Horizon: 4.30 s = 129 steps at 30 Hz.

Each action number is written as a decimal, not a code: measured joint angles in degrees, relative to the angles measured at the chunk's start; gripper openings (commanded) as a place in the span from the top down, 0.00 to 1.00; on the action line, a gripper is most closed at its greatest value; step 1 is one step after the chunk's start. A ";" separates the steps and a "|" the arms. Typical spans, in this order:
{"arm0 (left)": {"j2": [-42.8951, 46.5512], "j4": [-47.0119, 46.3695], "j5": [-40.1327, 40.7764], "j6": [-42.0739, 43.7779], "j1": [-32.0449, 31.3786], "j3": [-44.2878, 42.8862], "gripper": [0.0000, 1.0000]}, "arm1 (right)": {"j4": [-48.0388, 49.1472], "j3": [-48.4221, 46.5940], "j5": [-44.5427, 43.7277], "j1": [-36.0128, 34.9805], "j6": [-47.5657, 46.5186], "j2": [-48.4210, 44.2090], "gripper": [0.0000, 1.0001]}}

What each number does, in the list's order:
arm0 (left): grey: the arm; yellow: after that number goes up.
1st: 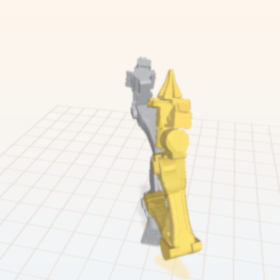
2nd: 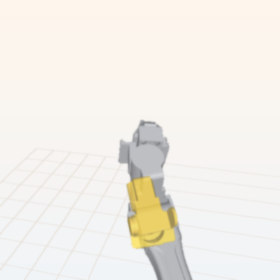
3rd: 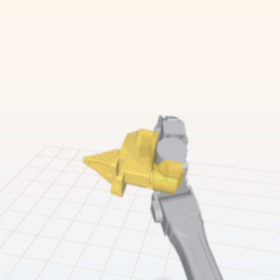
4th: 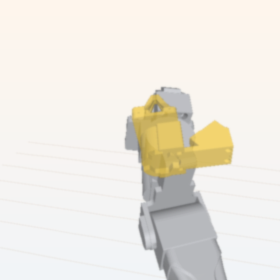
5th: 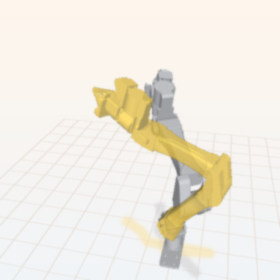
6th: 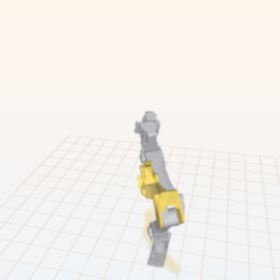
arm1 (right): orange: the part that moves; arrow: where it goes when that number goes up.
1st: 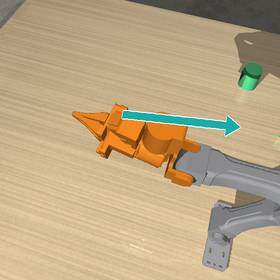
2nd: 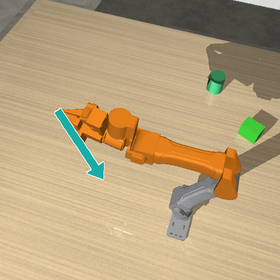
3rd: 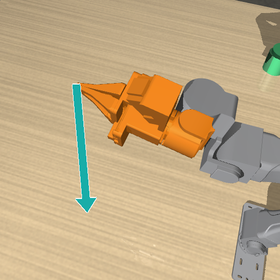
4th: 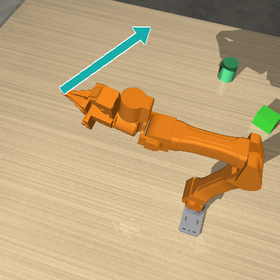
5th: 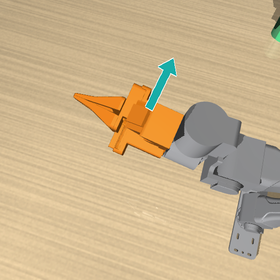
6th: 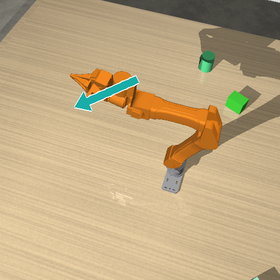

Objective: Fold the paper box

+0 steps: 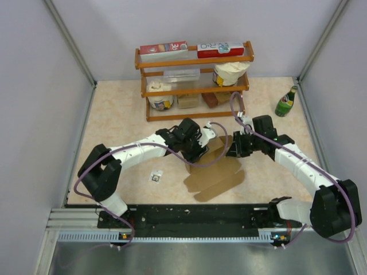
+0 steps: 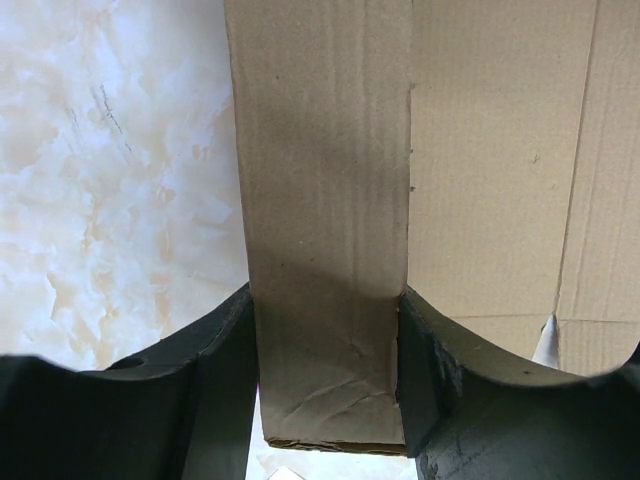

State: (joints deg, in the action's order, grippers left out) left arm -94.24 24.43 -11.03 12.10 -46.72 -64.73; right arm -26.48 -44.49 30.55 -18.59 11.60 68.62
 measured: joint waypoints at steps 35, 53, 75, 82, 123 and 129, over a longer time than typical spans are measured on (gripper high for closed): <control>0.00 -0.44 3.19 -0.26 -1.07 0.04 0.49 | 8.79 -17.49 -11.34 5.64 1.38 24.87 0.76; -0.07 -0.35 3.17 -0.46 -1.07 -0.07 0.49 | 3.02 -11.02 -6.43 5.64 -0.94 18.58 0.71; -1.11 0.07 2.29 -1.92 -0.92 -1.46 0.48 | 1.57 -12.70 -11.54 5.66 -0.44 15.78 0.50; -1.92 0.04 1.86 -1.92 -0.57 -2.16 0.48 | 0.61 -12.79 -13.75 6.01 -0.04 12.44 0.43; -1.92 0.00 0.96 -1.95 -0.20 -2.23 0.48 | -2.54 -11.47 -12.66 5.84 -5.60 13.11 0.97; -1.95 0.07 0.90 -2.19 -0.20 -2.25 0.48 | -3.34 -11.61 -12.35 3.91 -5.62 12.94 1.00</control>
State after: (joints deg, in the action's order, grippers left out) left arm -96.18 24.49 -10.13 9.91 -46.92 -66.98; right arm -29.82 -56.10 18.20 -14.68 5.98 81.56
